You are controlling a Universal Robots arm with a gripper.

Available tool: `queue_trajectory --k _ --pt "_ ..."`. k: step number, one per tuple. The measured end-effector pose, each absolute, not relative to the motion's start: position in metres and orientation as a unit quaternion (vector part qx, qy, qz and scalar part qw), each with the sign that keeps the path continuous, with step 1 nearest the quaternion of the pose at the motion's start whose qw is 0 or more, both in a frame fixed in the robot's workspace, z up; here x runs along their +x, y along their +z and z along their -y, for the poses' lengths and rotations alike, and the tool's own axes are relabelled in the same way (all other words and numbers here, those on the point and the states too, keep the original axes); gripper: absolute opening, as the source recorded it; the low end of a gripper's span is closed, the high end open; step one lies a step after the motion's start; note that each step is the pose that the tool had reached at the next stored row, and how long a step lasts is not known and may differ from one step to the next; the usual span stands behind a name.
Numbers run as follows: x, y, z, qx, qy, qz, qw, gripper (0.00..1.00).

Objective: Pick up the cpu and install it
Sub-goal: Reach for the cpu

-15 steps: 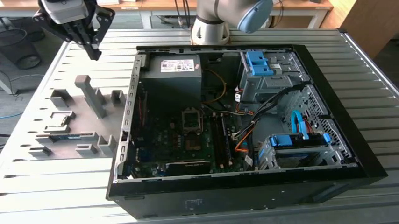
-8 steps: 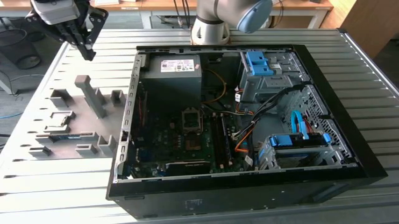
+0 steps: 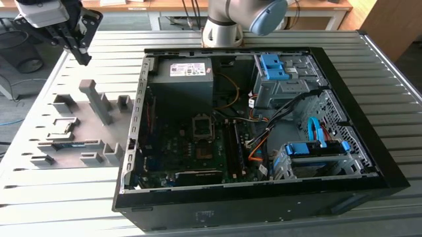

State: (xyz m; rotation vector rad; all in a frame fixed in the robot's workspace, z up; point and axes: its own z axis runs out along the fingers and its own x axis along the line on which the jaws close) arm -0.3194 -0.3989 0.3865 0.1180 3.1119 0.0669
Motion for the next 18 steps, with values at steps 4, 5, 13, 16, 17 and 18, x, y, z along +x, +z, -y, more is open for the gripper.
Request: queue_trajectory --k 4,5,13,16,17,18 --pt "-0.329 0.384 0.399 0.038 0.021 -0.999 0.013 0.10" --pt "-0.331 0.383 0.399 0.038 0.021 -0.999 0.013 0.10" --pt "-0.350 0.379 0.399 0.038 0.021 -0.999 0.013 0.10" --pt "-0.356 0.379 0.399 0.038 0.021 -0.999 0.013 0.10" --pt "-0.358 0.379 0.399 0.038 0.021 -0.999 0.013 0.10" --pt "-0.361 0.378 0.399 0.038 0.021 -0.999 0.013 0.10"
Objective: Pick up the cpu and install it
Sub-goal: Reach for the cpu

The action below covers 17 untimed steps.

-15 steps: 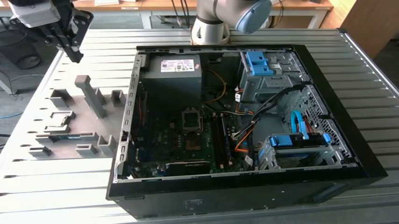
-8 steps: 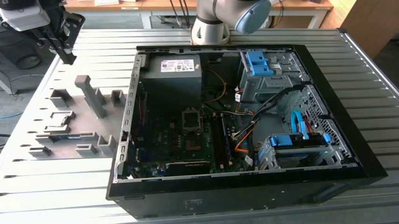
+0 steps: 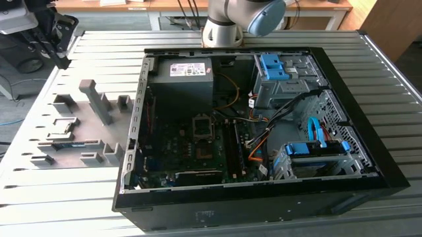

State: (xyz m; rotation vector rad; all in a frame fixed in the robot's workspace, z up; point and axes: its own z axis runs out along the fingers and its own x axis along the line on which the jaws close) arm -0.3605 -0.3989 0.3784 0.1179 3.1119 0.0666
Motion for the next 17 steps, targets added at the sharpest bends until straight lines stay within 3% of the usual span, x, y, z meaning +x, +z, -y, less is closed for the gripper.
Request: queue_trajectory --k 17 --pt "-0.390 0.376 0.399 0.038 0.021 -0.999 0.013 0.10"
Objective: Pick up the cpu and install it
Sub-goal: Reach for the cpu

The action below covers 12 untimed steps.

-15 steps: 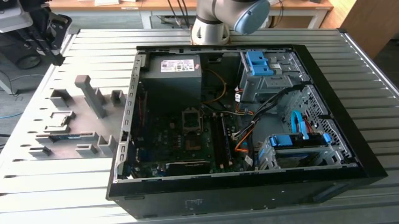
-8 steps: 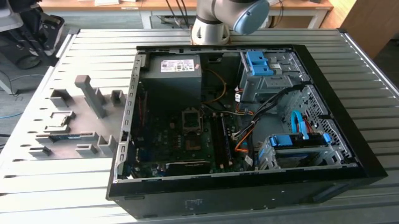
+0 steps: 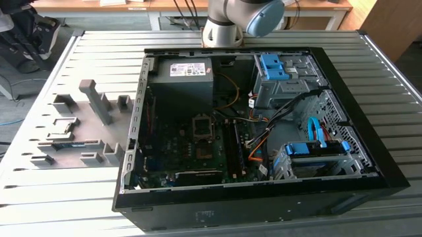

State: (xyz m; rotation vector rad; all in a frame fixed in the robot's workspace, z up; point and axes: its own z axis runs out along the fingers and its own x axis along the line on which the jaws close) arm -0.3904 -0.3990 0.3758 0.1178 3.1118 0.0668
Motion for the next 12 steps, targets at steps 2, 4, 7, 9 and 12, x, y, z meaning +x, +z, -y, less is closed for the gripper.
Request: queue_trajectory --k 2,4,7,9,12 --pt "-0.394 0.376 0.399 0.038 0.021 -0.999 0.013 0.10" --pt "-0.397 0.375 0.399 0.038 0.021 -0.999 0.013 0.10" --pt "-0.403 0.375 0.399 0.038 0.021 -0.999 0.013 0.10" --pt "-0.407 0.375 0.399 0.038 0.021 -0.999 0.013 0.10" --pt "-0.413 0.374 0.399 0.038 0.021 -0.999 0.013 0.10"
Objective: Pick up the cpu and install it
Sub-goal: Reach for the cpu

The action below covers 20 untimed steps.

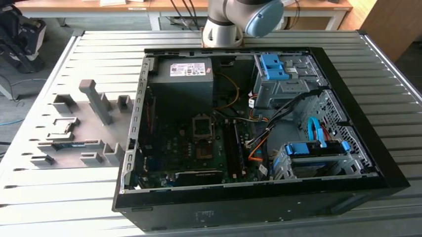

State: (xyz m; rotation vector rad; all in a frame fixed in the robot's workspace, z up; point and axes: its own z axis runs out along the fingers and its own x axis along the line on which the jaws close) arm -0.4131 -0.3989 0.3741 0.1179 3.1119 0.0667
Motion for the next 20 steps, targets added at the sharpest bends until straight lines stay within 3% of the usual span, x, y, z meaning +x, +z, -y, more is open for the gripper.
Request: queue_trajectory --k 20 --pt "-0.445 0.371 0.399 0.038 0.021 -0.999 0.013 0.10"
